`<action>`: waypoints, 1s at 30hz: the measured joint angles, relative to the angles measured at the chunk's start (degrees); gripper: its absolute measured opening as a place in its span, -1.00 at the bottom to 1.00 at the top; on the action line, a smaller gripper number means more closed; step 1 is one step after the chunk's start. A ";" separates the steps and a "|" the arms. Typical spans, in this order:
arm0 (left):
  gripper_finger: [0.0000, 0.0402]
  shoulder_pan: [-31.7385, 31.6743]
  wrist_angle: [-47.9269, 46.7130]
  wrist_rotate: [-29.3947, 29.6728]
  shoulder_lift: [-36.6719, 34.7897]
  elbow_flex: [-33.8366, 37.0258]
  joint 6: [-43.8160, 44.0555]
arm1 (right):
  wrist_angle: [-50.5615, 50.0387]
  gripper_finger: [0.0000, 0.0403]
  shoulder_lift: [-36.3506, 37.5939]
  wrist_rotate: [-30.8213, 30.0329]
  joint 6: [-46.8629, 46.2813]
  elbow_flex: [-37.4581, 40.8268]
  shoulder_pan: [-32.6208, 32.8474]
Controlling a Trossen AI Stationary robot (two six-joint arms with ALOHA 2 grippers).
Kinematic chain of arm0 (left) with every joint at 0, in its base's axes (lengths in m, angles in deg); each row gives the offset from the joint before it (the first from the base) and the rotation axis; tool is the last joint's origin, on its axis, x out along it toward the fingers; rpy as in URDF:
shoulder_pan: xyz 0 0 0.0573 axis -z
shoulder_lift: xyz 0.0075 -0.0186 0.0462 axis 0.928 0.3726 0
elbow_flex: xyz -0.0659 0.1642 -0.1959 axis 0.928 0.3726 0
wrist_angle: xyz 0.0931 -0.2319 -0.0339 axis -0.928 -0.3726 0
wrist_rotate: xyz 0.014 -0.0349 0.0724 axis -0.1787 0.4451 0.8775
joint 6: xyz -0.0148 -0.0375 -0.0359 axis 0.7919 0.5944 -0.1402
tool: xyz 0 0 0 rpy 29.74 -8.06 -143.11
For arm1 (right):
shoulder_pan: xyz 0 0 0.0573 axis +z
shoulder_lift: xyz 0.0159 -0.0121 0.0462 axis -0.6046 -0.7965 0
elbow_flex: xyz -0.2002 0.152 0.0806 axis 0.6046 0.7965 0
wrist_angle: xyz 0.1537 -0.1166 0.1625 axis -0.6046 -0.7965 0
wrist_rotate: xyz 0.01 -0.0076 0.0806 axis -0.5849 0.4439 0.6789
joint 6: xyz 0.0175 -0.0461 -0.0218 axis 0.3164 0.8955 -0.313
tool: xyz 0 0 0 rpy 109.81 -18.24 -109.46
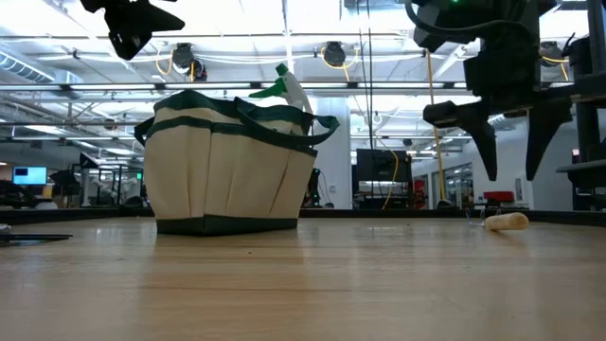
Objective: Pick & Place Garden tools in Gardening bag
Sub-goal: Put the hand rake into the gardening bag
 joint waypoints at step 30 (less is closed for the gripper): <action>-0.17 0.00 0.02 0.04 0.00 0.00 -0.24 | 17.33 -0.25 -0.02 -0.11 5.17 10.23 0.00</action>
